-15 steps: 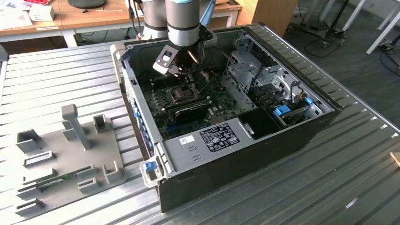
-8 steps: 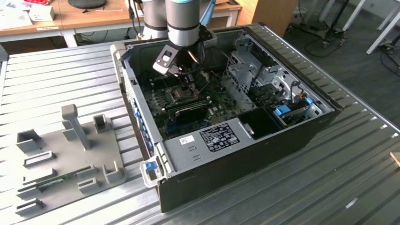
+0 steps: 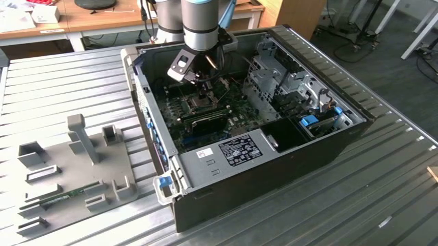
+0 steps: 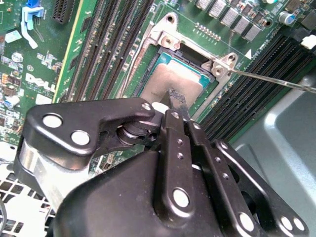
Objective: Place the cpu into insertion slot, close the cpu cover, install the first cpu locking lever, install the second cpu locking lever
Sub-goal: 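Place the cpu into insertion slot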
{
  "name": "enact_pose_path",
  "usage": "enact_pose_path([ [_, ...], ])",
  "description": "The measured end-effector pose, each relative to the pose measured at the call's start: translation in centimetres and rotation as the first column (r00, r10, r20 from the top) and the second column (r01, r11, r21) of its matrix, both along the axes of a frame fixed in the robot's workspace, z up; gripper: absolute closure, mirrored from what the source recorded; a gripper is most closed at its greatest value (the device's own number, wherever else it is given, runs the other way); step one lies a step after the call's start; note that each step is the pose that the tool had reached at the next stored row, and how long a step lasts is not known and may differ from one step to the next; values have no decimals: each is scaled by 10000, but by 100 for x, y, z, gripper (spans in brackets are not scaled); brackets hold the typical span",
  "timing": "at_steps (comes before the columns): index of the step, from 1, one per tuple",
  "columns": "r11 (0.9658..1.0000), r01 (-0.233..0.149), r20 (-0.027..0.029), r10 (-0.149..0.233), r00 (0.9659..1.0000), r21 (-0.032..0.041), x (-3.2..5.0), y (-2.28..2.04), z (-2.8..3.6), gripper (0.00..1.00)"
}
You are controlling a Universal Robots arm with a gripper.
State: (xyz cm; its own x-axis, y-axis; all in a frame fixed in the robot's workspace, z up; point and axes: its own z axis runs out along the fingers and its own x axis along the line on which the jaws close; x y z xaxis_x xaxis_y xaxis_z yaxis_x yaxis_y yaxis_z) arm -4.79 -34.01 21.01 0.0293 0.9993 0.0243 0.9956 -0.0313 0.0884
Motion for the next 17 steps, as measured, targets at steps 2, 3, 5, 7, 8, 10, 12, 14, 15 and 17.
enact_pose_path([
  [2,10000,0,2,0,10000,5,0,1,-9,90],
  [3,10000,0,1,0,10000,3,0,0,-16,90],
  [5,10000,0,0,0,10000,2,0,0,-30,90],
  [7,10000,0,-1,0,10000,-5,0,-1,-31,90],
  [8,10000,1,-1,-1,10000,-9,0,0,-31,90],
  [10,10000,0,0,0,10000,-18,0,0,-32,90],
  [12,10000,1,-50,-1,10000,-19,0,0,-32,90],
  [14,10000,2,-49,-2,10000,-18,0,0,-32,90],
  [15,10000,1,-49,-1,10000,-18,0,0,-32,90],
  [17,10000,0,-50,0,10000,-18,0,0,-32,90],
])
